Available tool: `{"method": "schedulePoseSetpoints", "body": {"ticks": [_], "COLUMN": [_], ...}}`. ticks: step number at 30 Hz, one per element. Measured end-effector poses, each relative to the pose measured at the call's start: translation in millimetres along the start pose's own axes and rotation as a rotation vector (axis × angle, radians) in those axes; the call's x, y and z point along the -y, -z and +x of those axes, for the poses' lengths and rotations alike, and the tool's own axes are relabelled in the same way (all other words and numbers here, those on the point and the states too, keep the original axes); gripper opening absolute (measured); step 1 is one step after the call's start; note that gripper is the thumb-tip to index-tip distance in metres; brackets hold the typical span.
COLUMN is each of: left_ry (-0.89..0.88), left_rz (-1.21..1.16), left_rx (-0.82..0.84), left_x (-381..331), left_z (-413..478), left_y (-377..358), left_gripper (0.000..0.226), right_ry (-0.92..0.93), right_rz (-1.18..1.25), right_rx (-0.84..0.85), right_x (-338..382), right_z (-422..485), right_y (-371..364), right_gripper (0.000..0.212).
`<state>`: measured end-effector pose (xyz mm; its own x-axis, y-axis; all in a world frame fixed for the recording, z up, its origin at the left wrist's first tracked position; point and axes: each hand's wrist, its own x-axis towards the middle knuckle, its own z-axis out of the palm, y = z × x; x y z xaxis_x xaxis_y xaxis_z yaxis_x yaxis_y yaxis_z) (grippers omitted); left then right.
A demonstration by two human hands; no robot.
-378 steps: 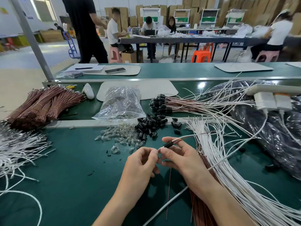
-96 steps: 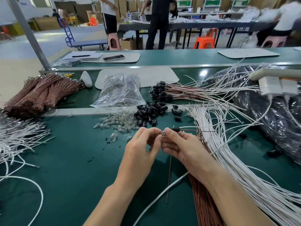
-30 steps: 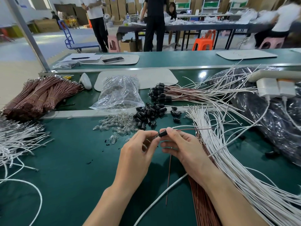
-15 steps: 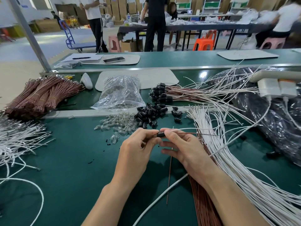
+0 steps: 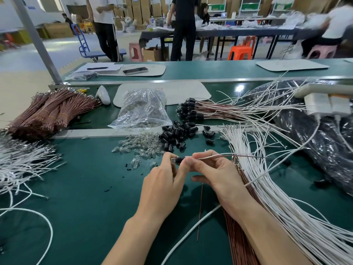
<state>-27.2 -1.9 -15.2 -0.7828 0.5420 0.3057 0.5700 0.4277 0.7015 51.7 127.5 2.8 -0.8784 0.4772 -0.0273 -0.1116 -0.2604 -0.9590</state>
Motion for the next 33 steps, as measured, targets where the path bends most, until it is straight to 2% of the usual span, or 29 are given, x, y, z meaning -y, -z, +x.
{"method": "schedulePoseSetpoints", "body": {"ticks": [3, 6, 10, 17, 21, 27, 30, 33], "left_ry": [0.021, 0.031, 0.028, 0.026, 0.04, -0.119, -0.141, -0.094], "left_rz": [0.057, 0.077, 0.111, 0.234, 0.105, -0.194, -0.224, -0.154], "left_rx": [-0.005, -0.003, 0.011, 0.036, 0.0, 0.069, 0.073, 0.066], "left_x": [-3, -3, -2, -3, 0, 7, 4, 3], "left_z": [0, 1, 1, 2, 2, 1, 1, -1], "left_y": [0, 0, 0, -1, -2, 2, 1, 0], "left_gripper": [0.051, 0.059, 0.068, 0.07, 0.05, 0.007, 0.013, 0.025], "right_ry": [-0.027, -0.039, -0.032, -0.038, -0.031, -0.082, -0.062, -0.037], "right_rz": [0.014, 0.012, 0.003, 0.016, 0.039, 0.109, 0.068, 0.031], "right_rx": [0.01, 0.032, 0.052, 0.072, 0.052, 0.031, 0.036, 0.009], "right_x": [-1, -2, -4, -5, -6, -3, -4, -3], "right_z": [1, 3, 4, 3, 5, 6, 5, 4], "right_y": [2, 4, 5, 8, 7, 3, 2, 1], "right_gripper": [0.016, 0.027, 0.026, 0.028, 0.022, 0.025, 0.026, 0.028]}}
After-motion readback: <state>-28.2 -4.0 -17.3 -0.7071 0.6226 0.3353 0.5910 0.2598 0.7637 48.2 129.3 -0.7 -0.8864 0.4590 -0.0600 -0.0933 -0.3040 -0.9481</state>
